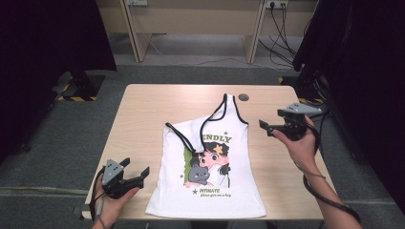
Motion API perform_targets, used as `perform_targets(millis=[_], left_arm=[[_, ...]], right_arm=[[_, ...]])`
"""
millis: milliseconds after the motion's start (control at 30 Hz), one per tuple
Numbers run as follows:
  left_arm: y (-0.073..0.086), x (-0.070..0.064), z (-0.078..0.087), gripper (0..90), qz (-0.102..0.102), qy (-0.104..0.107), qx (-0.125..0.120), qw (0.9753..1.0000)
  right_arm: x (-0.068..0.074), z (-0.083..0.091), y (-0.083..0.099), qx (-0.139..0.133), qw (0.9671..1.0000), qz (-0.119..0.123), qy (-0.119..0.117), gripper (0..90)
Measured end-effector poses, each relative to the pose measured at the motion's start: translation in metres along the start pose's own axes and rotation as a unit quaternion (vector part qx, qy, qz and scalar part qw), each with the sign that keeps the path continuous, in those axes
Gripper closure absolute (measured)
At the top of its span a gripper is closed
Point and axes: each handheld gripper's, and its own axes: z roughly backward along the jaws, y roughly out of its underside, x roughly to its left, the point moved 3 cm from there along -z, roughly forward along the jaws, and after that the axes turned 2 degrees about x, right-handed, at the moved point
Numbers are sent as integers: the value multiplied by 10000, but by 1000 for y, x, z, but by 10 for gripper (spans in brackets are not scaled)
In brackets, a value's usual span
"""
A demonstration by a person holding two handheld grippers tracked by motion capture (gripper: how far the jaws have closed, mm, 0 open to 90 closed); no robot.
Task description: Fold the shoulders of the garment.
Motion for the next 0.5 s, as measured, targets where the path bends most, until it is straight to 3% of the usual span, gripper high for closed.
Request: perform_targets(millis=[233, 500], left_arm=[[0, -3, -1, 153, -145, -2, 26, 9999], [0, -3, -1, 153, -142, -19, 34, 9999]], right_arm=[[-15, -50, -36, 379, 9992, -137, -17, 210], [-29, -93, -52, 614, 9976, -330, 3, 374]])
